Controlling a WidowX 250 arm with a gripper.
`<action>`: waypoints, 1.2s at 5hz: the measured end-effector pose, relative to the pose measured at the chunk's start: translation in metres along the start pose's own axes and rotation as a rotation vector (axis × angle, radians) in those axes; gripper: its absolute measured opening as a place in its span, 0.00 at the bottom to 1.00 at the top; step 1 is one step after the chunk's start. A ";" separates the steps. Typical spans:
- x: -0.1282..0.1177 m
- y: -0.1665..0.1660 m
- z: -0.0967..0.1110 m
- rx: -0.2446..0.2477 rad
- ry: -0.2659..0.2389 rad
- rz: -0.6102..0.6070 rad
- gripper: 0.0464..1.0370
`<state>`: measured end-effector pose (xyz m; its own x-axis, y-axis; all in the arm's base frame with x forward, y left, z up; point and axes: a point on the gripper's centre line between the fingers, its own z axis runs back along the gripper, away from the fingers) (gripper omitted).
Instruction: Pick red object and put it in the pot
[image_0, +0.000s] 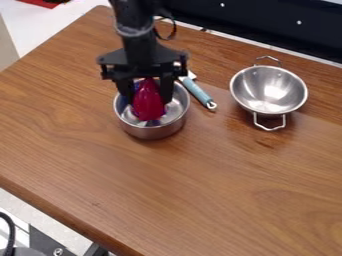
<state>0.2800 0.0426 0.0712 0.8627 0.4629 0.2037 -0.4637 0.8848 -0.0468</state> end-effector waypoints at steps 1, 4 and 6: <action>0.002 0.002 -0.005 -0.001 -0.006 0.008 0.67; 0.005 0.011 0.006 -0.015 0.075 0.057 0.97; 0.007 0.012 0.027 -0.047 0.103 0.061 0.96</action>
<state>0.2753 0.0555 0.0982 0.8504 0.5170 0.0975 -0.5082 0.8552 -0.1022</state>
